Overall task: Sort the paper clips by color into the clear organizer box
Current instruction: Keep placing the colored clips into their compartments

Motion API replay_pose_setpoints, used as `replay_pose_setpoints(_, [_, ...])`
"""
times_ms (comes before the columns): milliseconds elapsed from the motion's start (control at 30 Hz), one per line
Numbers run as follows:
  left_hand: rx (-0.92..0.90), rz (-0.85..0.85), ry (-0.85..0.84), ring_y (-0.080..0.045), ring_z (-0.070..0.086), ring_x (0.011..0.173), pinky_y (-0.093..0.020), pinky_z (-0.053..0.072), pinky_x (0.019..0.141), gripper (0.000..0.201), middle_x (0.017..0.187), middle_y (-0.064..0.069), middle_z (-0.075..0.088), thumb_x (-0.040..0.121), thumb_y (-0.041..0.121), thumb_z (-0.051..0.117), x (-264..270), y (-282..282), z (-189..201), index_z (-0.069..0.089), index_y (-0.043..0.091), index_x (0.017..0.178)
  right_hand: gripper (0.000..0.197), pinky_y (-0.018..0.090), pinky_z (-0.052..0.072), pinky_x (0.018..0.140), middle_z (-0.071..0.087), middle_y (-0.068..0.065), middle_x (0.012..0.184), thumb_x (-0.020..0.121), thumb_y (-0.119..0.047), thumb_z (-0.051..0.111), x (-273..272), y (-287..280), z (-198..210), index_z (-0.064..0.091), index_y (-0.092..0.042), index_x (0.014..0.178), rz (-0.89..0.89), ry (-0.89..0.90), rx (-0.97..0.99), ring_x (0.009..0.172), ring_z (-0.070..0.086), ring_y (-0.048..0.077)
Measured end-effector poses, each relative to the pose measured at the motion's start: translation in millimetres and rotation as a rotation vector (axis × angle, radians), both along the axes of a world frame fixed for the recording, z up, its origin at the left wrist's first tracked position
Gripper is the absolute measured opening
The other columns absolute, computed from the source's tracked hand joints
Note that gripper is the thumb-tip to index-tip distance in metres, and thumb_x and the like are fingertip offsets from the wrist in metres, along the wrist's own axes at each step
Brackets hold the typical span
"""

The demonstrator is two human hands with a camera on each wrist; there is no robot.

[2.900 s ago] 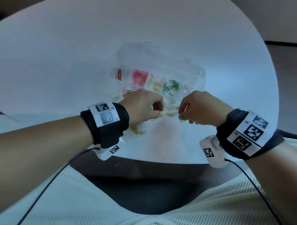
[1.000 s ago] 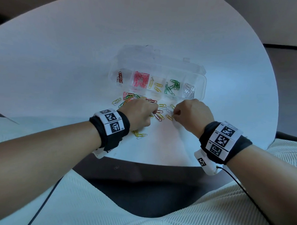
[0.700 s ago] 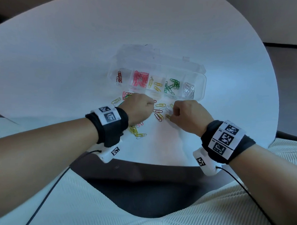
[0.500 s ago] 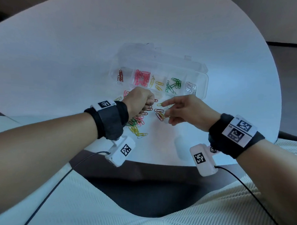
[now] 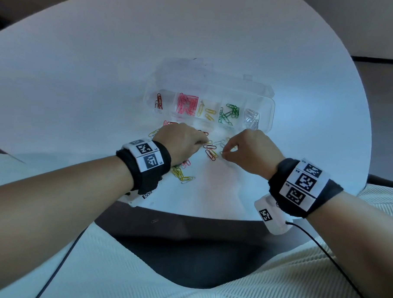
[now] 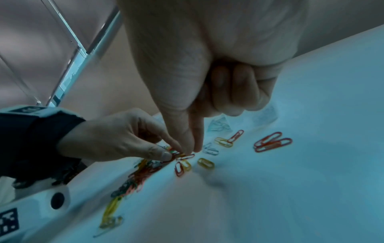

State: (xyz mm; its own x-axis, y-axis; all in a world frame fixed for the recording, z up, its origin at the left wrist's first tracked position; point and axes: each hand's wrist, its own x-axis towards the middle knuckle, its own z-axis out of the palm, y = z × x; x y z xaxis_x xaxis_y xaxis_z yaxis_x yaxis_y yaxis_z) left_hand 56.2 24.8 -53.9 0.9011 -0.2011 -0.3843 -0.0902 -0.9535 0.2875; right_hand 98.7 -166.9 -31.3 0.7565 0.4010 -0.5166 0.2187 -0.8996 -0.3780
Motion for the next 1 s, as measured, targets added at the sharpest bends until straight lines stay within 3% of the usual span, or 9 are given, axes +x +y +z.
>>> replay_pose_setpoints(100, [0.013,0.009,-0.019,-0.026,0.06,0.092,-0.031,0.044,0.066,0.02,0.1,0.0,0.068,0.096,0.033,0.046,0,-1,-3,0.064,0.029,0.105,0.009,0.025,0.038,0.058,0.058,-0.004,0.071,0.08,-0.043,0.071,0,-3,-6,0.071,-0.034,0.08,-0.022,-0.018,-0.068,0.064,0.056,0.019])
replay_pose_setpoints(233, [0.013,0.017,-0.027,-0.026,0.061,0.091,-0.03,0.042,0.065,0.021,0.101,0.0,0.068,0.095,0.035,0.047,1,-2,-2,0.062,0.028,0.109,0.008,0.026,0.037,0.06,0.062,0.0,0.083,0.08,-0.04,0.071,-5,-2,-9,0.072,-0.032,0.082,-0.011,-0.057,-0.112,0.072,0.059,0.022])
replay_pose_setpoints(433, [0.09,0.017,0.025,-0.021,0.054,0.079,-0.029,0.036,0.063,0.017,0.092,0.003,0.065,0.09,0.026,0.048,0,-7,5,0.063,0.024,0.098,0.016,0.027,0.039,0.063,0.057,0.001,0.083,0.079,-0.042,0.069,-12,3,-11,0.069,-0.026,0.085,0.03,-0.101,-0.161,0.074,0.057,0.026])
replay_pose_setpoints(633, [0.102,0.015,0.151,-0.025,0.064,0.079,-0.03,0.048,0.064,0.018,0.083,-0.001,0.069,0.077,0.026,0.055,0,-8,6,0.067,0.017,0.088,0.023,0.03,0.051,0.065,0.064,0.004,0.082,0.074,-0.04,0.066,-15,2,-20,0.065,-0.018,0.08,0.05,-0.081,-0.186,0.073,0.061,0.028])
replay_pose_setpoints(767, [0.11,-0.006,0.162,-0.023,0.06,0.07,-0.03,0.048,0.065,0.02,0.083,-0.002,0.071,0.075,0.026,0.056,-2,-9,4,0.068,0.015,0.087,0.025,0.028,0.05,0.064,0.063,0.004,0.081,0.074,-0.041,0.066,-14,1,-20,0.065,-0.017,0.08,0.051,-0.07,-0.186,0.072,0.061,0.028])
replay_pose_setpoints(900, [0.092,-0.007,0.155,-0.024,0.057,0.073,-0.032,0.047,0.066,0.015,0.076,0.004,0.063,0.081,0.033,0.049,-3,-10,9,0.054,0.019,0.083,0.027,0.027,0.045,0.058,0.063,0.004,0.077,0.077,-0.042,0.061,-14,1,-16,0.061,-0.015,0.076,0.055,-0.026,-0.195,0.069,0.059,0.026])
replay_pose_setpoints(1000, [-0.133,0.158,0.158,-0.025,0.047,0.067,-0.032,0.033,0.058,0.02,0.066,0.001,0.051,0.085,0.03,0.043,2,-11,21,0.041,0.017,0.069,0.026,0.029,0.035,0.053,0.054,0.001,0.069,0.086,-0.031,0.053,-6,3,-6,0.05,-0.012,0.067,-0.111,0.197,0.045,0.063,0.048,0.021])
